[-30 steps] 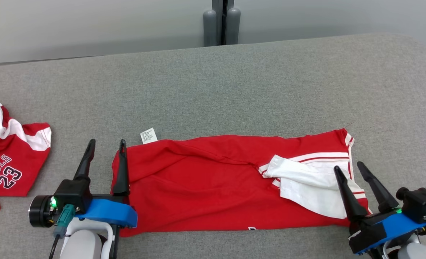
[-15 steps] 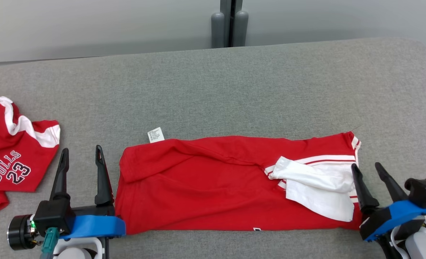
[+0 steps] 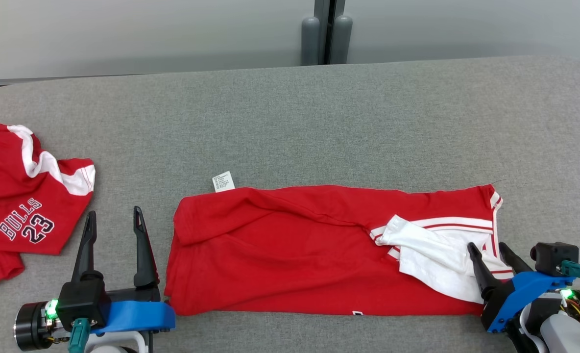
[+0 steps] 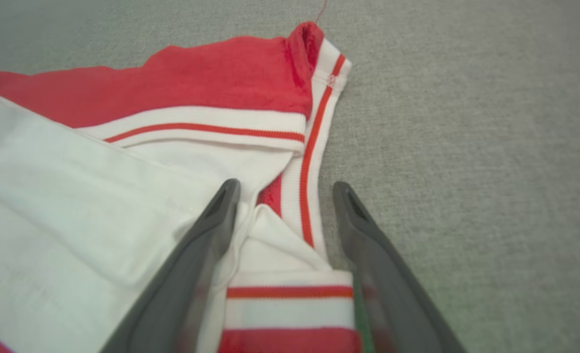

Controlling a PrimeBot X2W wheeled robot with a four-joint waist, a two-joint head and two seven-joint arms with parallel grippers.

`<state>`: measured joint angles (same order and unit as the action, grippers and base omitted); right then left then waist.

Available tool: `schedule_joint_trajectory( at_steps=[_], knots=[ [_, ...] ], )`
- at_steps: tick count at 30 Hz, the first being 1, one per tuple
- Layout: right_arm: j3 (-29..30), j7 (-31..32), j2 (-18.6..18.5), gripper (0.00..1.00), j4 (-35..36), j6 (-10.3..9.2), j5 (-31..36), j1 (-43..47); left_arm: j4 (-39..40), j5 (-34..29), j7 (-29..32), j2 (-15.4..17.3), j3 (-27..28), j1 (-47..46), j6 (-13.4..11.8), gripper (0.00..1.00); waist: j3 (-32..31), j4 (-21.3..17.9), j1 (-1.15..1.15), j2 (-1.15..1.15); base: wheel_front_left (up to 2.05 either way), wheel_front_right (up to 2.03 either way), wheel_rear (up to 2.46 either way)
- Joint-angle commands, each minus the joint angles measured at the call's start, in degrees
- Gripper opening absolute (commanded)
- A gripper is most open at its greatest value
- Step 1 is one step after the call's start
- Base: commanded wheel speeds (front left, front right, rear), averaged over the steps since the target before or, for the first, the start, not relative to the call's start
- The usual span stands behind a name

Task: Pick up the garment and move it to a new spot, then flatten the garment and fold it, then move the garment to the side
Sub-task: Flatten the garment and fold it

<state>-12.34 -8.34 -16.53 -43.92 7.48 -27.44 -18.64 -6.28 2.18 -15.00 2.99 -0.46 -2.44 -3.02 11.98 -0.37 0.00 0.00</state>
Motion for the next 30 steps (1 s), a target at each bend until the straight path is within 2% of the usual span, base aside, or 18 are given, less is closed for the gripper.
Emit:
schedule_joint_trajectory(
  at_steps=[1, 2, 3, 4, 11, 22, 26, 30],
  knots=[
    [-1.9, 1.6, 1.1, 1.00, -1.7, 0.04, -0.5, 0.9, 0.0, -0.2, -0.2, -0.1, 0.0, 0.5, -0.4, 1.00, 0.0, 0.0, 0.00, 0.00, 0.00, 0.00, 0.00],
    [-2.6, 1.6, 1.4, 0.67, -1.9, 0.10, -1.0, 0.8, -0.1, -0.3, -0.2, -0.1, -0.1, 0.5, -0.5, 1.00, -0.1, 0.0, 0.00, 0.00, 0.00, 0.00, 0.00],
    [-3.3, 1.4, 1.4, 0.07, -2.0, 0.11, -1.4, 0.7, -0.3, -0.4, -0.2, -0.1, -0.1, 0.6, -0.6, 1.00, -0.1, 0.0, 0.00, 0.00, 0.00, 0.00, 0.00],
    [-3.9, 1.2, 1.5, 0.00, -1.9, 0.16, -1.9, 0.6, -0.4, -0.4, -0.2, -0.1, -0.2, 0.5, -0.6, 1.00, -0.1, 0.0, 0.00, 0.00, 0.00, 0.00, 0.00],
    [-4.6, -0.5, -0.8, 0.00, -2.9, 0.00, -4.6, -0.5, -1.0, -0.7, -0.2, -0.1, -0.2, 1.0, -1.1, 1.00, -0.9, -0.3, 0.00, 0.00, 0.00, 0.00, 0.00],
    [0.5, -3.5, -10.4, 0.00, -5.6, -0.01, -6.9, -2.3, -0.9, -0.6, -0.2, -0.1, 0.1, 2.1, -1.6, 1.00, -2.1, -1.4, 0.00, 0.00, 0.00, 0.00, 0.00],
    [0.1, -3.3, -11.5, 0.00, -4.9, -0.01, -6.6, -2.6, -1.0, -0.4, -0.2, -0.1, 0.0, 2.4, -1.9, 1.00, -2.5, -2.0, 0.00, 0.00, 0.00, 0.00, 0.00],
    [-1.3, -3.3, -11.0, 0.00, -2.5, 0.00, -5.9, -2.6, -1.1, -0.2, -0.2, -0.1, -0.4, 2.8, -2.2, 1.00, -3.0, -2.6, 0.00, 0.00, 0.00, 0.00, 0.00]
  ],
)
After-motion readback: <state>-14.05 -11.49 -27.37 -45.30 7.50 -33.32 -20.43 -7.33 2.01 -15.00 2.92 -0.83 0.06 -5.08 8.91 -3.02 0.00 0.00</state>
